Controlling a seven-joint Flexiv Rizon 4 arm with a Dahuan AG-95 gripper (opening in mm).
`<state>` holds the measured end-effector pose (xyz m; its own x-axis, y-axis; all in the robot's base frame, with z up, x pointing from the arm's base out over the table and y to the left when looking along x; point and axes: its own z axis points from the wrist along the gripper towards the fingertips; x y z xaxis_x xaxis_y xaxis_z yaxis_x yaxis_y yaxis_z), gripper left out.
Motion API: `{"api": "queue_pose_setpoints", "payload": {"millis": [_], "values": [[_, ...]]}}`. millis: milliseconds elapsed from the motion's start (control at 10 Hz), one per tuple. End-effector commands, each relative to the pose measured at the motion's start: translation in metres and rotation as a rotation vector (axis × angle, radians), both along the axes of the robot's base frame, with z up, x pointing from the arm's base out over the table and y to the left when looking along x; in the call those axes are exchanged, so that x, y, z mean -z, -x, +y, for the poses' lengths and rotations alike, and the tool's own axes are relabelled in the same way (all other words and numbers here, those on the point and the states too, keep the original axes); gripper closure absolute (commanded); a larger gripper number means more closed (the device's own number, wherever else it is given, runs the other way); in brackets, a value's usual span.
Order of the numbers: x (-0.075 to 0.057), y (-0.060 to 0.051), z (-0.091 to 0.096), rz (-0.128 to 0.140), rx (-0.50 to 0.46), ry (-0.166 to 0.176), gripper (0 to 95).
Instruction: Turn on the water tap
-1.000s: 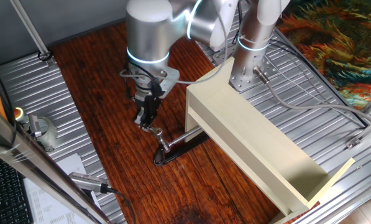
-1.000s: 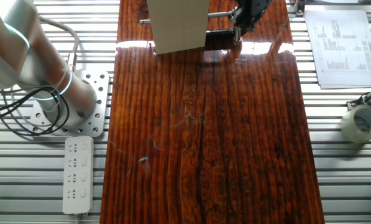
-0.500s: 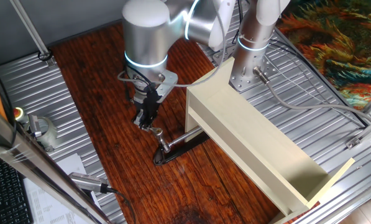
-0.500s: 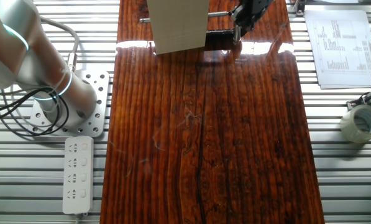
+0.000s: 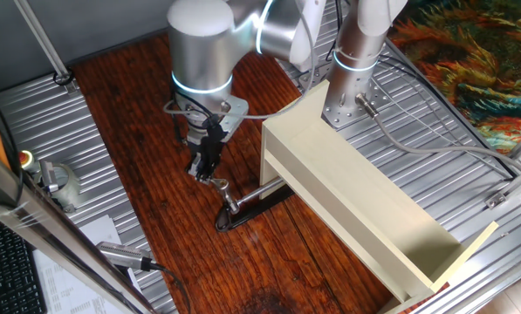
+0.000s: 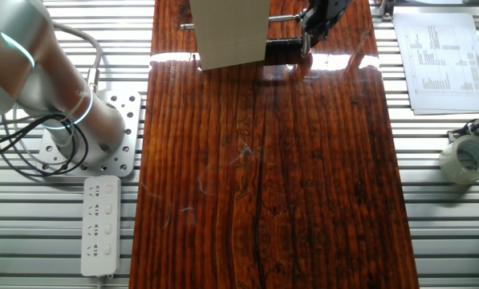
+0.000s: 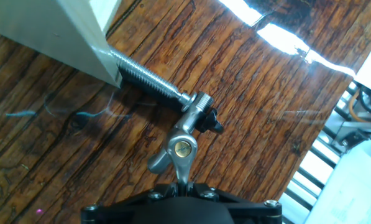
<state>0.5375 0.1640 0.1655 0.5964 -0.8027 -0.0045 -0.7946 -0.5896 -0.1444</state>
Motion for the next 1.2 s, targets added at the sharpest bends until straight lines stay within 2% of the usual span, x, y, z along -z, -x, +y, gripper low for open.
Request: {"api": "queue_pose_setpoints", "payload": {"millis": [100, 1200], "values": [[0.0001, -0.0010, 0.0004, 0.009, 0.000, 0.001, 95.0], [0.0004, -0.0021, 0.0012, 0.084, -0.061, 0.005, 95.0]]}}
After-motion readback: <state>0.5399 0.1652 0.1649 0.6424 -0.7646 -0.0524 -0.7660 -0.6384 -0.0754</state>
